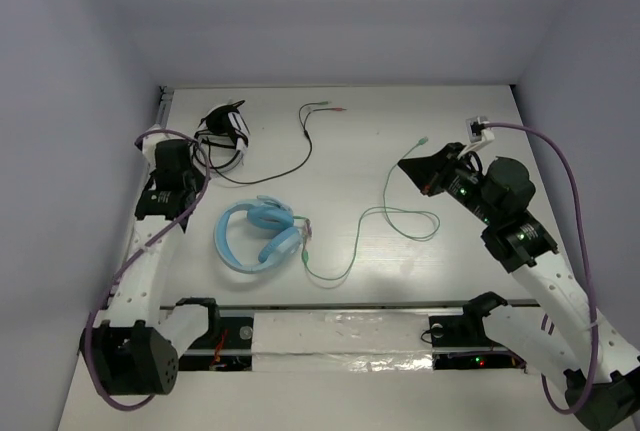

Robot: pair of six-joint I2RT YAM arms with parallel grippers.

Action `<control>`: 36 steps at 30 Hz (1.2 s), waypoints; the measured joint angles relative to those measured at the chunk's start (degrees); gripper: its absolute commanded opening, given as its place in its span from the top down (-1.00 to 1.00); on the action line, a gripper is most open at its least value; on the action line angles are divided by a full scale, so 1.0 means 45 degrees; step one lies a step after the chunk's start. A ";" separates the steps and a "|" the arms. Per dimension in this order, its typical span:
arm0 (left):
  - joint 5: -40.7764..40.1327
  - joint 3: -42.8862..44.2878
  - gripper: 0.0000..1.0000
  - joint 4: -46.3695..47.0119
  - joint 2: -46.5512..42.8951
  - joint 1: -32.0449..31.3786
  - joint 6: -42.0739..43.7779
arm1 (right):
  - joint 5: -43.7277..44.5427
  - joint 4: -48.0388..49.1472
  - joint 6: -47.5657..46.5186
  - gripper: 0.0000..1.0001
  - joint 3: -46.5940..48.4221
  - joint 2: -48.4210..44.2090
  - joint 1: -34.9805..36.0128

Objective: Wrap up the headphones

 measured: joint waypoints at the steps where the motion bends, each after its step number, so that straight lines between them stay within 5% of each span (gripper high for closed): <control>1: 0.0175 -0.0005 1.00 -0.0087 0.0146 0.0491 0.0063 | 0.0000 -0.0005 0.0000 1.00 0.0000 -0.0010 0.0000; 5: 0.0617 -0.0044 0.56 -0.0136 0.0500 0.2594 0.0583 | -0.0010 0.0024 0.0000 1.00 -0.0053 -0.0015 0.0000; 7: 0.0821 -0.0107 0.53 -0.0126 0.0748 0.2919 0.0913 | -0.0053 0.0005 0.0000 0.96 -0.0155 -0.0019 0.0000; 11: 0.1729 -0.0248 0.12 -0.0325 0.1156 0.2526 0.1161 | -0.0136 -0.0010 0.0019 0.55 -0.0194 0.0005 0.0000; 15: 0.1967 -0.0063 0.12 -0.1127 0.1156 0.1462 0.1107 | -0.0243 0.0024 -0.0024 0.19 -0.0194 0.0121 0.0000; 20: 0.1554 0.0330 0.06 -0.2453 0.0777 -0.0933 0.0665 | -0.0301 0.0000 0.0005 0.13 -0.0194 0.0505 0.0000; 25: 0.1462 0.0578 0.16 -0.3152 0.1209 -0.1015 0.0602 | -0.0335 -0.0005 0.0000 0.10 -0.0189 0.0495 0.0000; 36: 0.2152 0.0471 0.00 -0.3667 0.3667 -0.1039 0.1049 | -0.0335 -0.0092 -0.0005 0.08 -0.0189 0.0146 0.0000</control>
